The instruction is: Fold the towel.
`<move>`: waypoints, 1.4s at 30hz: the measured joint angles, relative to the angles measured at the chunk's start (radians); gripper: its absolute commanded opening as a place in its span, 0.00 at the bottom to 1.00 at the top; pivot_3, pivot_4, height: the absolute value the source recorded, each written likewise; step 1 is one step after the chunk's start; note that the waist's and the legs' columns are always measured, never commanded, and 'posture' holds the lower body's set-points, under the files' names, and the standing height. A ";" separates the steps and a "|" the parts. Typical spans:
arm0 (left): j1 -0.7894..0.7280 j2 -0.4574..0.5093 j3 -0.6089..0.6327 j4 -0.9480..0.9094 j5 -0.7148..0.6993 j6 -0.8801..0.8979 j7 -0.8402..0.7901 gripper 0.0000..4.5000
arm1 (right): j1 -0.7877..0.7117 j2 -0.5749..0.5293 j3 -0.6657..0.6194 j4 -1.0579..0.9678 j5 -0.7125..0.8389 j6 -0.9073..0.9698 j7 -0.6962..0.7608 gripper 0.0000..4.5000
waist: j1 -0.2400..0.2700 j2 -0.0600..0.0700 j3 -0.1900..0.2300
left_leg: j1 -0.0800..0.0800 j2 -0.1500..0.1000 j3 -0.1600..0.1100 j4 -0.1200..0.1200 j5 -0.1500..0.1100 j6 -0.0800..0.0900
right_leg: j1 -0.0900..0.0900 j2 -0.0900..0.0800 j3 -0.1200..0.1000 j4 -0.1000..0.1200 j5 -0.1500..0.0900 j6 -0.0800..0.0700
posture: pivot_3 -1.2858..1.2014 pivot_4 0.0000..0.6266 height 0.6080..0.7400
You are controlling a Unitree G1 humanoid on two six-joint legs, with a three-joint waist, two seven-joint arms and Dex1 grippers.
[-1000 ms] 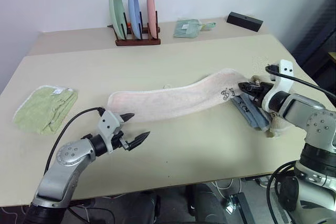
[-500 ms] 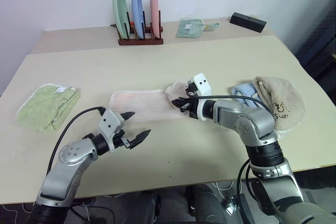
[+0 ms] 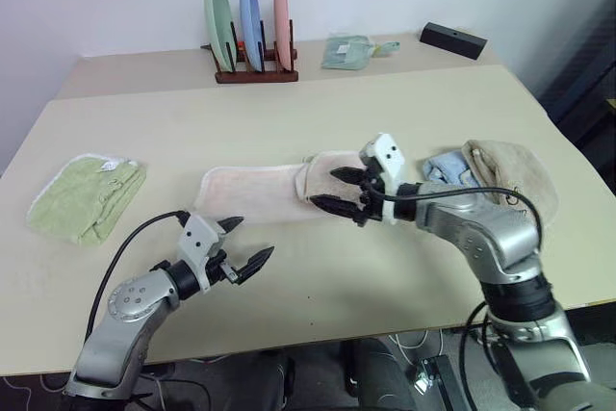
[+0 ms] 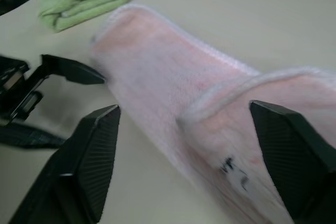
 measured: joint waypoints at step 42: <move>-0.141 -0.421 0.417 -0.051 -0.671 0.480 0.858 1.00 | -0.036 0.016 0.136 0.304 -0.406 -0.723 0.223 0.60 | 0.021 -0.002 -0.001 | 0.006 0.000 -0.001 0.000 0.001 -0.004 | 0.005 0.001 0.000 0.001 0.000 0.000 | 0.52 0.24 0.90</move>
